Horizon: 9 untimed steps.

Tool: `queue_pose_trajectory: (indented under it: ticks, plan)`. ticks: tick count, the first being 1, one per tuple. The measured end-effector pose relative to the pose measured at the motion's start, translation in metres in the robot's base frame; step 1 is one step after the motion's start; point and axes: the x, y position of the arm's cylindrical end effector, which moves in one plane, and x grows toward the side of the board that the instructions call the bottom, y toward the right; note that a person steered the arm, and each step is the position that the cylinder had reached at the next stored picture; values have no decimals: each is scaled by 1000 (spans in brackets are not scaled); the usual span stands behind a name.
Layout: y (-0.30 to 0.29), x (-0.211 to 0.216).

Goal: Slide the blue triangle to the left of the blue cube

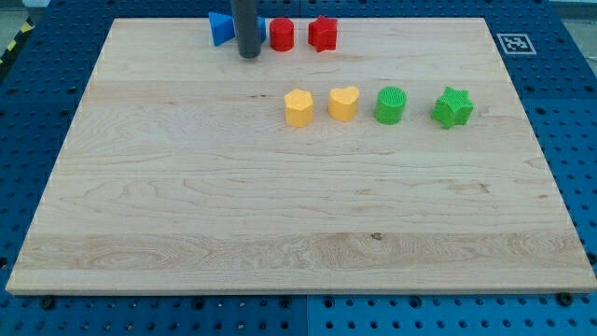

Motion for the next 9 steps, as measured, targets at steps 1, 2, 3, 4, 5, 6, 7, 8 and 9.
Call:
queue_pose_trajectory:
  ticks: [1, 2, 3, 4, 5, 6, 7, 8, 9]
  plan:
    - [3, 0]
    - [3, 1]
    - [3, 25]
    - [3, 42]
    - [3, 52]
    - [1, 52]
    - [-36, 39]
    - [-85, 2]
    - [-125, -50]
